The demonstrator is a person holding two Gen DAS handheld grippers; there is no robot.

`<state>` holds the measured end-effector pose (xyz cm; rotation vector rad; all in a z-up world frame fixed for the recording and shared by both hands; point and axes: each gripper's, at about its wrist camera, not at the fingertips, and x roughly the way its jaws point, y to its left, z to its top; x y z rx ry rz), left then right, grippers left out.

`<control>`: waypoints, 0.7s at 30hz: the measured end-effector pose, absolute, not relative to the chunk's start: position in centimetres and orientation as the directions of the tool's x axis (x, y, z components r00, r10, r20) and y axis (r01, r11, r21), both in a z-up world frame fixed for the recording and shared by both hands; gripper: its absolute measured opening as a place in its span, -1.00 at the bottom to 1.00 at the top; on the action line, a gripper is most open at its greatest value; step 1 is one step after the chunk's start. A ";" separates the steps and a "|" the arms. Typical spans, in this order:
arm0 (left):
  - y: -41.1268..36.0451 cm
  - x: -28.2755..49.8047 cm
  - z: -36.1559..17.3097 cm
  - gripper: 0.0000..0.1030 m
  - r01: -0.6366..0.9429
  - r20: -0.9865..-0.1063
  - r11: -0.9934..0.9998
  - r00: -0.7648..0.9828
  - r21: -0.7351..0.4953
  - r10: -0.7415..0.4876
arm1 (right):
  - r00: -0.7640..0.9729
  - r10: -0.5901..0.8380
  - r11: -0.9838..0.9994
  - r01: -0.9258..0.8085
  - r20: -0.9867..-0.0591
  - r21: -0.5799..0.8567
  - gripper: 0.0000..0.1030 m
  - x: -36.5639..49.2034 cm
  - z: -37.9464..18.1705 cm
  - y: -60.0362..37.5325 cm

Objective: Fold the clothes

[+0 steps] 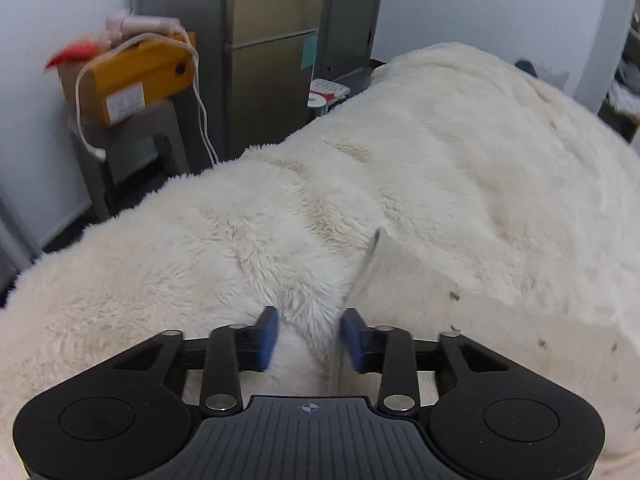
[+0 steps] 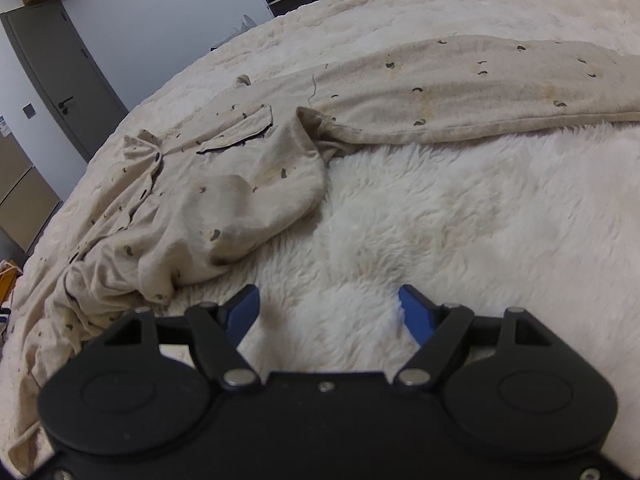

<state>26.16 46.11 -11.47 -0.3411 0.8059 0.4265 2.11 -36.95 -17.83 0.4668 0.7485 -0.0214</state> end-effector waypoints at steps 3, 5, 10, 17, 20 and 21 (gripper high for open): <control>46.8 27.7 -11.1 -0.19 -0.461 -0.727 0.866 0.660 -0.194 0.189 | 0.736 0.142 0.904 0.175 -0.661 0.390 0.46 2.0 -17.8 -36.8; 46.4 29.5 -11.4 -0.16 -0.426 -0.737 0.888 0.655 -0.173 0.170 | 0.735 0.136 0.909 0.174 -0.664 0.378 0.47 2.1 -17.9 -36.6; 43.2 33.9 -13.1 -0.90 -0.267 -0.761 0.964 0.622 0.015 0.184 | 0.727 0.114 0.931 0.159 -0.677 0.328 0.52 2.6 -18.1 -35.8; 44.6 34.9 -10.8 -0.97 -0.421 -0.571 0.898 0.710 0.125 0.412 | 0.723 0.101 0.949 0.136 -0.684 0.283 0.55 2.9 -18.4 -35.2; 44.0 36.5 -12.8 -0.88 -0.383 -0.664 0.901 0.623 0.202 0.414 | 0.721 0.097 0.952 0.133 -0.686 0.275 0.56 3.1 -18.5 -35.1; 43.6 36.5 -13.4 -0.80 -0.382 -0.680 0.895 0.595 0.228 0.427 | 0.721 0.096 0.953 0.133 -0.686 0.274 0.56 3.1 -18.5 -35.1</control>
